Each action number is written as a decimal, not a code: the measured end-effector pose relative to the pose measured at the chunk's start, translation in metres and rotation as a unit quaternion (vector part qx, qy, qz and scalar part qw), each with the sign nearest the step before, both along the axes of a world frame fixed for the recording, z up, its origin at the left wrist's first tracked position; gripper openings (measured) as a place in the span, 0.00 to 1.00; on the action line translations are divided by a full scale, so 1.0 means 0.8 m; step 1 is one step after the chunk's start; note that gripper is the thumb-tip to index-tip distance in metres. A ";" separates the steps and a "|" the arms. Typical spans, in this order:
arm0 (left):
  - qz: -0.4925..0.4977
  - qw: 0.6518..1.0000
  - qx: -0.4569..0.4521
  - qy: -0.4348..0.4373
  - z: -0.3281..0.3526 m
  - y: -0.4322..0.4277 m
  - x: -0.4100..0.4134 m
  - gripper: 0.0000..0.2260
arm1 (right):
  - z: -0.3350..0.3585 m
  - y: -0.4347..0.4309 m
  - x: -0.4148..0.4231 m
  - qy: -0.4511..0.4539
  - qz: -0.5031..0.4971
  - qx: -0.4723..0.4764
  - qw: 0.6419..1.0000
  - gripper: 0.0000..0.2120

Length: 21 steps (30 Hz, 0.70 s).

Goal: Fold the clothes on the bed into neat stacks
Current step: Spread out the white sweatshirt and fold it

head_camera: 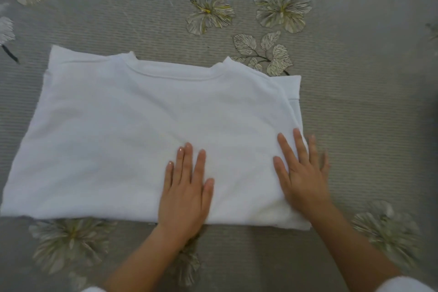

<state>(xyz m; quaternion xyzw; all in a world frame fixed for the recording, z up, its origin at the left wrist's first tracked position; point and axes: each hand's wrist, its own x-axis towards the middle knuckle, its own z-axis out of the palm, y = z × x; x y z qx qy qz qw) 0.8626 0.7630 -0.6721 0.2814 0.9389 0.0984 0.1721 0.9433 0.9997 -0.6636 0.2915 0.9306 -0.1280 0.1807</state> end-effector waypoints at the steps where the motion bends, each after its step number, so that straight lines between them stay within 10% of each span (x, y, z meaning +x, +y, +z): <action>1: 0.016 1.000 0.000 0.005 -0.001 0.005 0.002 0.27 | 0.000 0.005 0.005 0.014 -0.008 -0.014 1.000 0.27; 8: 0.036 0.999 -0.019 0.014 -0.009 0.014 0.009 0.28 | 0.007 0.026 0.016 0.186 -0.267 -0.150 0.934 0.35; 13: 0.040 0.999 -0.024 0.003 -0.009 0.015 0.008 0.29 | 0.018 0.038 0.015 0.137 -0.328 -0.228 0.906 0.22; 18: 0.041 0.999 -0.013 -0.005 -0.007 0.013 0.005 0.29 | 0.047 0.049 0.002 0.055 -0.397 -0.505 0.764 0.21; 21: 0.041 0.999 0.003 -0.025 -0.005 0.010 0.002 0.29 | 0.073 0.050 -0.016 -0.004 -0.362 -0.564 0.742 0.24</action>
